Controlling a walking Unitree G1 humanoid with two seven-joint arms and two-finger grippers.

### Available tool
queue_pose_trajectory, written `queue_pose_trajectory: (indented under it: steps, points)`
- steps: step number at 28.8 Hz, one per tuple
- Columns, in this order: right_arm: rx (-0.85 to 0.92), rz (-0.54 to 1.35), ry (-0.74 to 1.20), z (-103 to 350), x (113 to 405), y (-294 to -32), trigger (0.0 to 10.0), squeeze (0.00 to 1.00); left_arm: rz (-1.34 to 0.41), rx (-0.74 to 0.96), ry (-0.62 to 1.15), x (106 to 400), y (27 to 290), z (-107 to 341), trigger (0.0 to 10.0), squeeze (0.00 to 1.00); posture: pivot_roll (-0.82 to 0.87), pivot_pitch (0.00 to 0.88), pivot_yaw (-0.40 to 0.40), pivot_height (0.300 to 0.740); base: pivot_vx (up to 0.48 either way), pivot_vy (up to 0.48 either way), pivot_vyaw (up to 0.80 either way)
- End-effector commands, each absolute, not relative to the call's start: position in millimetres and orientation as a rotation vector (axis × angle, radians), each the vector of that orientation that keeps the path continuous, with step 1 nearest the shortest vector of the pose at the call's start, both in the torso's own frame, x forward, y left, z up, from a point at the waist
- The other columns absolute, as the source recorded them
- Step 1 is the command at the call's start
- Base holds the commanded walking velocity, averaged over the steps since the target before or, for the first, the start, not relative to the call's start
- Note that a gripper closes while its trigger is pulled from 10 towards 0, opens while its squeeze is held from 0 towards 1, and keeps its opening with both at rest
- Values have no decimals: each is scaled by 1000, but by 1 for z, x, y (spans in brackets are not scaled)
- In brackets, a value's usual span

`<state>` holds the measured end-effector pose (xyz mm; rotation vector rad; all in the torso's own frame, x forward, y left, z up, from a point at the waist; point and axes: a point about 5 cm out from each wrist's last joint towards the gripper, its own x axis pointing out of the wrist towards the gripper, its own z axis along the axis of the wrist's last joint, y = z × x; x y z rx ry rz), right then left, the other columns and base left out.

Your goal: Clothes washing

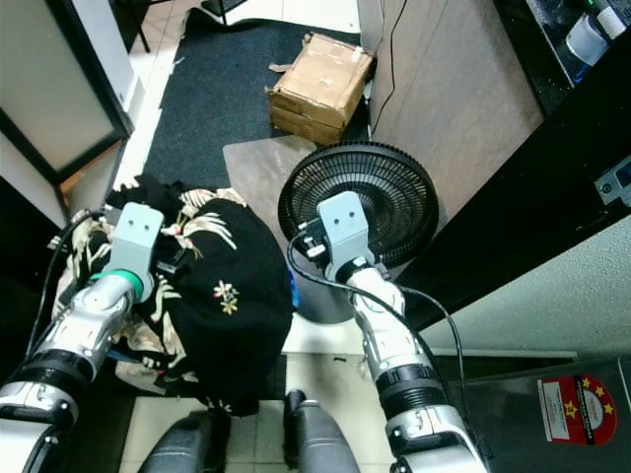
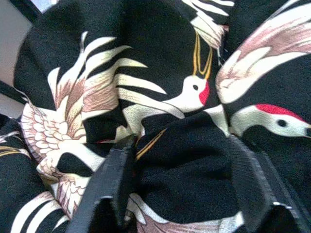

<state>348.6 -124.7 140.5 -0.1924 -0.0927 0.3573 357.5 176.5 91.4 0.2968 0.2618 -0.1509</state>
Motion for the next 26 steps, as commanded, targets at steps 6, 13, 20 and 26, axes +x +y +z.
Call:
queue_pose_trajectory:
  steps: [6,13,20,26]
  points:
    - [-179,339,-75,135,348,-129,10000,0,-136,322,391,340,184,58,0,0,-22,271,27,740,0,0,0]
    - [-178,329,-82,137,350,-129,10000,0,-118,299,352,342,187,63,0,0,-21,250,26,740,0,0,0]
    - [-174,326,-94,141,353,-128,10000,0,-113,256,258,350,187,84,0,0,-21,225,25,740,0,0,0]
    - [-130,315,-181,163,356,-123,10000,0,-180,148,-65,353,169,157,10000,0,-2,160,20,740,0,0,0]
